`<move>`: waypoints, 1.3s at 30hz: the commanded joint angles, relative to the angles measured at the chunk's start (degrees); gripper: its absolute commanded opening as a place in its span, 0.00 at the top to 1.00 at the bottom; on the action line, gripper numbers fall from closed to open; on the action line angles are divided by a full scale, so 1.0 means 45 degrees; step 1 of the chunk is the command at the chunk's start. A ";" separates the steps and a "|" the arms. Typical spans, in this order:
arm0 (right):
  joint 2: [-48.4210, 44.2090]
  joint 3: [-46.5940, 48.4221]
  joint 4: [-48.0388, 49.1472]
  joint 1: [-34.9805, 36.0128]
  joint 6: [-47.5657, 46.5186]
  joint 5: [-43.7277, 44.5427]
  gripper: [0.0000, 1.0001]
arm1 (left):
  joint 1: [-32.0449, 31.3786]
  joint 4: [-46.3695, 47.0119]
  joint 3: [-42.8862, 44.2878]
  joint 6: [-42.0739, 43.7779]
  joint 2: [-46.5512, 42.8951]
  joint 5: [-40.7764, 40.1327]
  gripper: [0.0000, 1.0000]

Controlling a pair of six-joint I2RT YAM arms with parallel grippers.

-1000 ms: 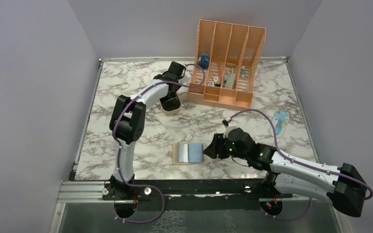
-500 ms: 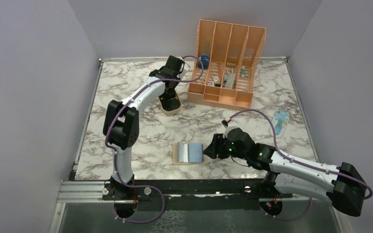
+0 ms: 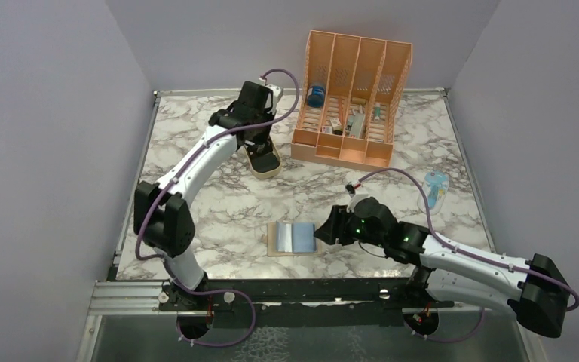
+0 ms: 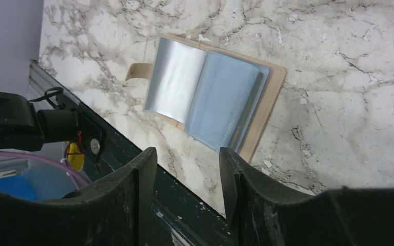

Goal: Put the credit cards into the card holder
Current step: Pick up the credit card from the storage box, then turn over the card slot in the card holder.

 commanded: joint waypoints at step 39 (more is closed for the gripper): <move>0.5135 0.1018 0.2772 0.0062 0.1755 -0.1500 0.47 | 0.0001 0.5265 -1.3130 -0.6646 -0.7135 0.7610 1.00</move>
